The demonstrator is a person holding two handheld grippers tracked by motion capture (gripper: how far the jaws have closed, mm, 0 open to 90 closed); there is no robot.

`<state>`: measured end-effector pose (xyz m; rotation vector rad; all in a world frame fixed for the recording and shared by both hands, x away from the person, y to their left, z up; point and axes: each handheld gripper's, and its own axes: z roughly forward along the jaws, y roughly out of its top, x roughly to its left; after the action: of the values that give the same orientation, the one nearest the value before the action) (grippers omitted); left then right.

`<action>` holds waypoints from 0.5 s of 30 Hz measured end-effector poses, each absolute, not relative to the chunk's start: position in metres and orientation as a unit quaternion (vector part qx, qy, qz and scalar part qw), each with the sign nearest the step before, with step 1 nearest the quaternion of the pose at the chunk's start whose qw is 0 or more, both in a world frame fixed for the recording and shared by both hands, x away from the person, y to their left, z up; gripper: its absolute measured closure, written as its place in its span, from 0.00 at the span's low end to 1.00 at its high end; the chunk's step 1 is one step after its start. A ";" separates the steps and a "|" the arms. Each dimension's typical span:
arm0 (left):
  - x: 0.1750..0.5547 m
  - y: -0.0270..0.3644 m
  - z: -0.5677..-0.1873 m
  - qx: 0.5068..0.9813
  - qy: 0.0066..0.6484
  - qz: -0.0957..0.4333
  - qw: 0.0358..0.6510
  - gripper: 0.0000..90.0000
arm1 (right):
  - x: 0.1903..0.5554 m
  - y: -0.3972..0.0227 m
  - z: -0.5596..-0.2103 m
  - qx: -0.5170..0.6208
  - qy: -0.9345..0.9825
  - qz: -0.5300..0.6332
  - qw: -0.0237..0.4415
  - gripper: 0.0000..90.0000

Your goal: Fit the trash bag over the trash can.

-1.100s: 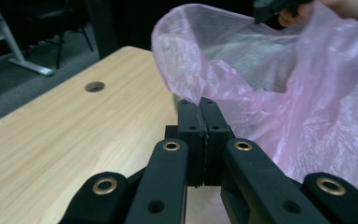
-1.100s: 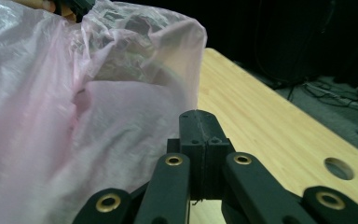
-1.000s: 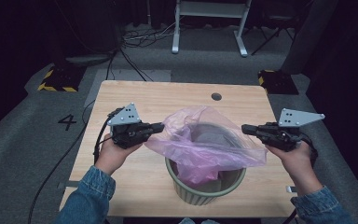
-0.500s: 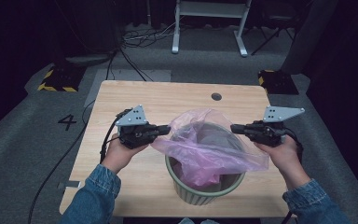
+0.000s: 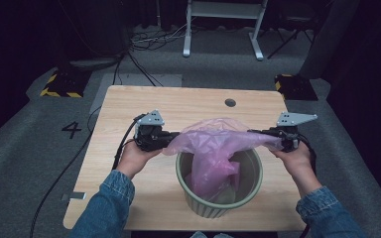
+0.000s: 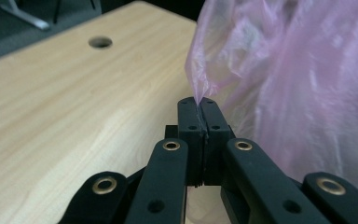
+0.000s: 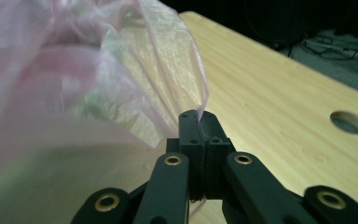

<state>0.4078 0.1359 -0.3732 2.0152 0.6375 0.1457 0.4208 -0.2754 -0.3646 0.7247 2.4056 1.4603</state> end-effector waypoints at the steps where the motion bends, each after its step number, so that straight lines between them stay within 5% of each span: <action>1: 0.408 0.135 -0.376 0.833 0.263 0.057 0.483 0.99 | 0.421 -0.275 -0.368 0.250 0.824 0.495 0.114 0.99; 15: 0.394 0.139 -0.425 0.848 0.272 0.008 0.456 1.00 | 0.394 -0.288 -0.421 0.258 0.836 0.480 0.069 1.00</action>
<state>0.3945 0.1393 -0.4252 2.0909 0.6698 0.0188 0.3937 -0.2882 -0.4207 0.7775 2.5157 1.4455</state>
